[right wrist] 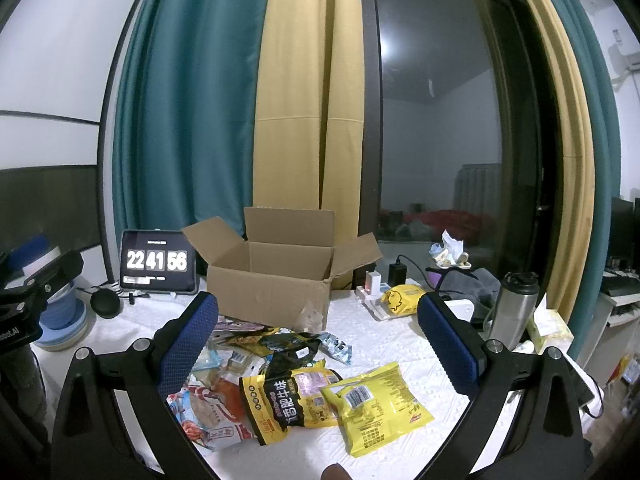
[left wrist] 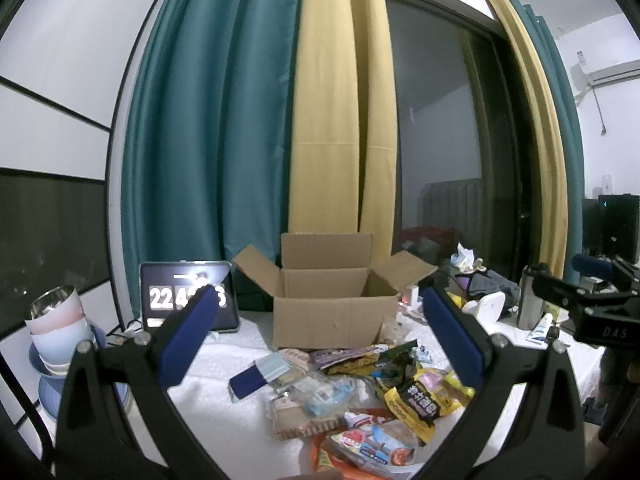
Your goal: Organize snacks
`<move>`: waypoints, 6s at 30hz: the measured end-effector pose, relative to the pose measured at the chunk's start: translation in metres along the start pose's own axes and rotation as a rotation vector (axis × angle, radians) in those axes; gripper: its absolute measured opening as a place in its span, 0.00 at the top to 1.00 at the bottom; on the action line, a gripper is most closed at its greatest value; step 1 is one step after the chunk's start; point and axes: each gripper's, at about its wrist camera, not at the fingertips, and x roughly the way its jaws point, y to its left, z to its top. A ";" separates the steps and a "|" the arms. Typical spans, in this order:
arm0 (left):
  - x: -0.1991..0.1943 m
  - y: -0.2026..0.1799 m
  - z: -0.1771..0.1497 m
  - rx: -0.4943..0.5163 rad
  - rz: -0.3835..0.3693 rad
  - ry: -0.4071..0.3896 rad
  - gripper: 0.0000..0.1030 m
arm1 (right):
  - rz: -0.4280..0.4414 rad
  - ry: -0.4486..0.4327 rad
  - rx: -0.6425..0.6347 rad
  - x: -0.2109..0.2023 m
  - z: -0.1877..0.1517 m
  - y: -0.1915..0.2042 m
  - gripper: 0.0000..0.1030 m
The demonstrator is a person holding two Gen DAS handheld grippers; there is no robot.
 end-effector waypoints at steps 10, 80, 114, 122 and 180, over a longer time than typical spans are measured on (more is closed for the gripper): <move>0.000 0.000 0.001 0.001 -0.001 0.003 0.00 | 0.001 0.000 0.002 0.000 0.000 0.000 0.01; 0.168 -0.087 -0.162 0.077 -0.179 0.816 0.26 | 0.021 0.535 0.133 0.191 -0.155 -0.102 0.01; 0.214 0.006 -0.058 0.024 -0.146 0.478 0.27 | 0.125 0.316 0.039 0.221 -0.025 -0.043 0.38; 0.258 0.029 -0.034 0.062 -0.105 0.412 0.27 | 0.170 0.251 0.008 0.250 0.009 -0.026 0.38; 0.382 0.084 -0.009 -0.044 -0.044 0.406 0.09 | 0.185 0.263 0.042 0.394 0.048 0.025 0.21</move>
